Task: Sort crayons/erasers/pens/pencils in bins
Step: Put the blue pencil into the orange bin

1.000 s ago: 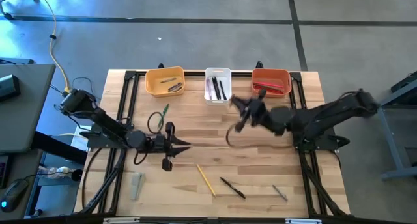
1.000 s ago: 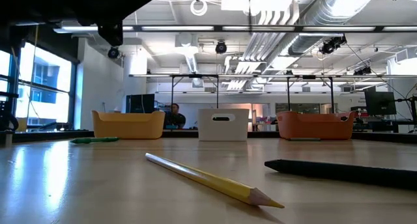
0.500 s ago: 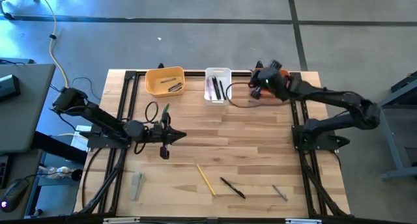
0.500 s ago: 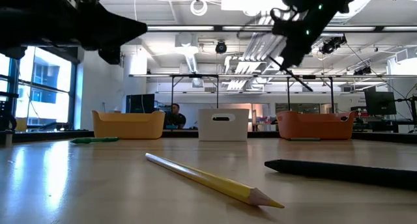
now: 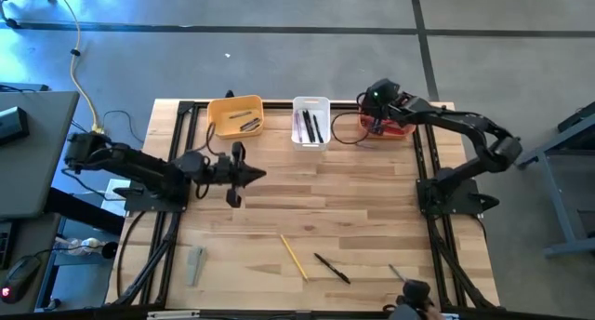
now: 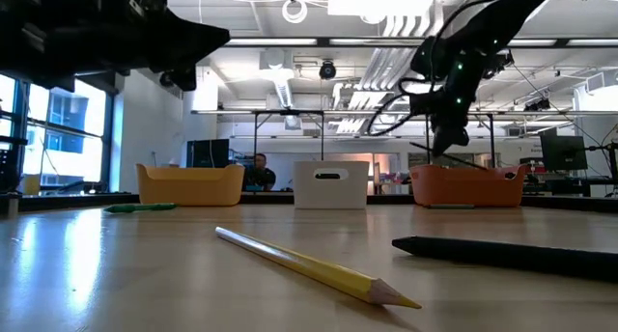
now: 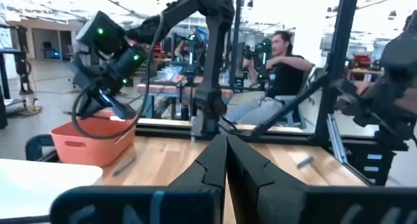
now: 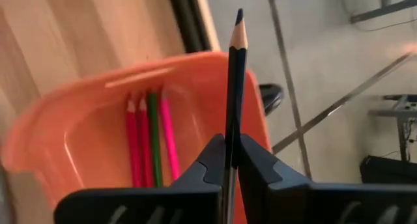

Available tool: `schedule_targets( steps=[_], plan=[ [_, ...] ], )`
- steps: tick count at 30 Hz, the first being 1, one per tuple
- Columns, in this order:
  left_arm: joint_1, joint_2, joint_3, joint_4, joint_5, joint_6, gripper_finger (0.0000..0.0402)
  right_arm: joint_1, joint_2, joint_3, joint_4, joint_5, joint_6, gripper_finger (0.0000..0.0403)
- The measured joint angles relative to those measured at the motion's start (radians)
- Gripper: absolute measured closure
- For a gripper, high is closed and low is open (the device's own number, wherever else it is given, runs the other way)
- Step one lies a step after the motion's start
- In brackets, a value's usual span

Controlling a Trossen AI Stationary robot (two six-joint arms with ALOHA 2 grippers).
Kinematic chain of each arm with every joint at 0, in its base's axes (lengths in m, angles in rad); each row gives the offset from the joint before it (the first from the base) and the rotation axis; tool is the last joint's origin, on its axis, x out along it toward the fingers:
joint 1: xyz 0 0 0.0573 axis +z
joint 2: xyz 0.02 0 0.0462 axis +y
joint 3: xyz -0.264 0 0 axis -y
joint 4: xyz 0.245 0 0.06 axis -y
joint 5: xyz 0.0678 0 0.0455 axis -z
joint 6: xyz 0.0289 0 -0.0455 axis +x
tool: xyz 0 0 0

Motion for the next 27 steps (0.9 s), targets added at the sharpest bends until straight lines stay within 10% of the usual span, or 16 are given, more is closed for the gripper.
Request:
schedule_targets(
  steps=[27],
  plan=[
    [0.255, -0.108, 0.0, -0.151, 0.246, -0.093, 0.0401, -0.073, 0.188, 0.0, -0.044, 0.036, -0.05, 0.0398]
  ],
)
